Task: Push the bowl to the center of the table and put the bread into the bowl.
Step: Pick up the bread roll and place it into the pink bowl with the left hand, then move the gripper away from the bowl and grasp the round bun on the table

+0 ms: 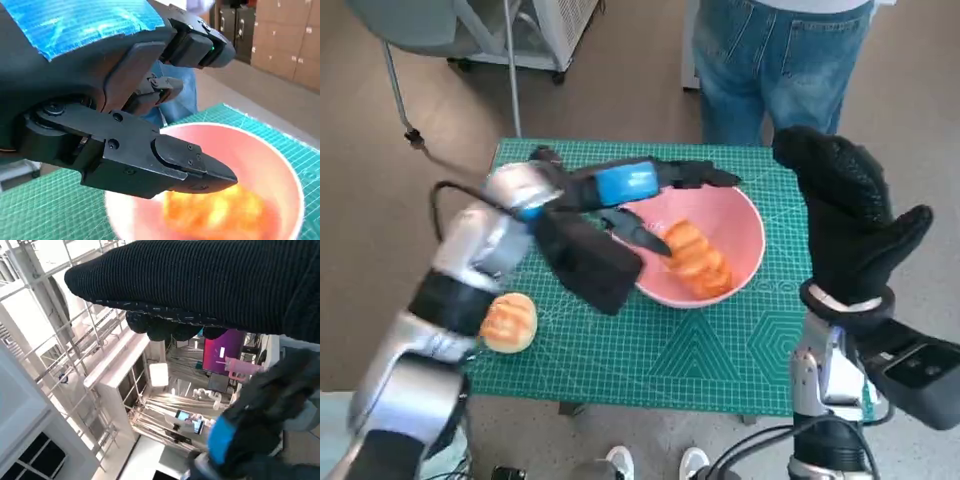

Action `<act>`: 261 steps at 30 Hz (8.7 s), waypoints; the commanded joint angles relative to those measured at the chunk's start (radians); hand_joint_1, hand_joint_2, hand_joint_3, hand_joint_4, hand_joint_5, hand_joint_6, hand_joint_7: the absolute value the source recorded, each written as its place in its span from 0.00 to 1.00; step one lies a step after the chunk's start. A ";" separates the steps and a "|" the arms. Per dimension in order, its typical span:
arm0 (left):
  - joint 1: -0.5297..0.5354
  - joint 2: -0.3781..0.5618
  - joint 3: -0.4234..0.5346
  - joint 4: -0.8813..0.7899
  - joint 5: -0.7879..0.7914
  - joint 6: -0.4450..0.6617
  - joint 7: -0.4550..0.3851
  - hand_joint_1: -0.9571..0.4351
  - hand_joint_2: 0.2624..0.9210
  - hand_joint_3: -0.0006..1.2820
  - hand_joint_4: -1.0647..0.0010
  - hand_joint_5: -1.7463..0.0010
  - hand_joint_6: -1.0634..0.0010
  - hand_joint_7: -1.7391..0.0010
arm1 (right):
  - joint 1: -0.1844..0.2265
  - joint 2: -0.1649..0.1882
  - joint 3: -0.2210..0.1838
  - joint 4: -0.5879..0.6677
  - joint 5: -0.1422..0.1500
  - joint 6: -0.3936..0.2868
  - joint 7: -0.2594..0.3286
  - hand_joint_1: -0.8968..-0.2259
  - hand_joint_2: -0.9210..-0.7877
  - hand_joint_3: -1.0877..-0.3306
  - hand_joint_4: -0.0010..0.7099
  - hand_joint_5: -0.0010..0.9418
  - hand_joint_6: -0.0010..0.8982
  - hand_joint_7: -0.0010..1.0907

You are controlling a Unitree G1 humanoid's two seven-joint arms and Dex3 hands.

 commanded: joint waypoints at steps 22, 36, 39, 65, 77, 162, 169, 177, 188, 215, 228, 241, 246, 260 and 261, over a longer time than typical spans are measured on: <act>0.633 0.481 0.540 -0.426 -0.332 0.050 -0.150 0.56 0.85 0.00 0.89 1.00 0.71 0.95 | 0.007 0.005 0.014 0.004 -0.002 0.024 0.004 0.51 0.00 0.38 0.40 0.09 0.00 0.66; 0.862 0.513 0.638 -0.547 -0.336 0.112 -0.164 0.58 0.82 0.00 0.87 1.00 0.69 0.97 | -0.021 0.010 0.026 0.033 -0.006 0.033 0.008 0.50 0.00 0.37 0.39 0.10 0.00 0.66; 0.878 0.507 0.628 -0.542 -0.342 0.097 -0.163 0.59 0.81 0.00 0.87 1.00 0.69 0.98 | -0.024 0.010 0.029 0.036 -0.003 0.037 0.011 0.50 0.00 0.37 0.39 0.10 0.00 0.66; 0.828 0.393 0.332 -0.317 -0.105 0.024 -0.032 0.64 0.83 0.01 0.85 1.00 0.69 0.99 | -0.018 -0.009 0.018 0.014 0.021 0.076 0.044 0.51 0.00 0.36 0.37 0.12 0.00 0.66; 0.734 0.328 0.193 -0.133 0.004 -0.015 0.047 0.63 0.90 0.02 0.69 0.96 0.60 0.97 | -0.006 -0.012 0.014 -0.006 0.015 0.082 0.040 0.52 0.00 0.36 0.36 0.13 0.00 0.67; 0.256 0.222 0.393 -0.409 -0.339 -0.181 0.139 0.69 1.00 0.07 0.39 0.29 0.42 0.34 | 0.028 -0.017 -0.006 -0.010 0.012 0.041 0.040 0.48 0.00 0.41 0.29 0.25 0.00 0.66; 0.507 0.376 0.576 -0.608 -0.533 0.101 -0.028 0.65 0.81 0.04 0.57 0.66 0.58 0.63 | 0.029 -0.014 -0.002 -0.013 0.008 0.050 0.035 0.48 0.00 0.41 0.28 0.26 0.00 0.65; 0.781 0.522 0.845 -0.915 -0.497 0.534 -0.246 0.62 0.57 0.00 0.89 0.98 0.82 0.93 | 0.020 -0.015 0.005 -0.011 0.022 0.078 0.040 0.50 0.00 0.40 0.27 0.26 0.00 0.65; 0.933 0.517 0.926 -0.986 -0.484 0.568 -0.323 0.61 0.56 0.00 0.91 1.00 0.80 0.95 | 0.000 -0.022 0.010 -0.009 0.020 0.117 0.045 0.52 0.00 0.38 0.22 0.33 0.00 0.65; 0.878 0.497 0.533 -0.710 -0.245 0.606 -0.188 0.62 0.66 0.02 0.97 1.00 0.85 0.99 | -0.005 -0.040 0.008 -0.013 0.021 0.133 0.062 0.51 0.00 0.36 0.13 0.47 0.00 0.67; 0.735 0.444 0.331 -0.420 -0.107 0.526 -0.086 0.67 0.70 0.01 0.96 1.00 0.83 0.99 | 0.008 -0.043 0.003 -0.036 0.025 0.146 0.060 0.51 0.00 0.36 0.11 0.49 0.00 0.67; 0.618 0.386 0.203 -0.189 -0.004 0.503 -0.028 0.66 0.71 0.01 0.90 0.99 0.78 0.99 | 0.022 -0.044 -0.003 -0.064 0.026 0.160 0.055 0.50 0.00 0.36 0.10 0.52 0.00 0.66; 0.586 0.367 0.161 -0.127 0.023 0.512 -0.034 0.68 0.71 0.01 0.88 0.99 0.76 0.98 | 0.026 -0.043 -0.005 -0.074 0.024 0.163 0.050 0.50 0.00 0.36 0.10 0.52 0.00 0.65; 0.513 0.327 0.047 -0.002 0.100 0.563 -0.091 0.73 0.79 0.03 0.81 0.99 0.67 0.98 | 0.034 -0.038 -0.007 -0.091 0.007 0.161 0.035 0.50 0.00 0.37 0.08 0.53 0.00 0.65; 0.509 0.324 0.039 0.004 0.106 0.567 -0.095 0.73 0.79 0.03 0.81 0.99 0.66 0.98 | 0.034 -0.038 -0.007 -0.090 0.006 0.160 0.034 0.50 0.00 0.37 0.08 0.53 0.00 0.65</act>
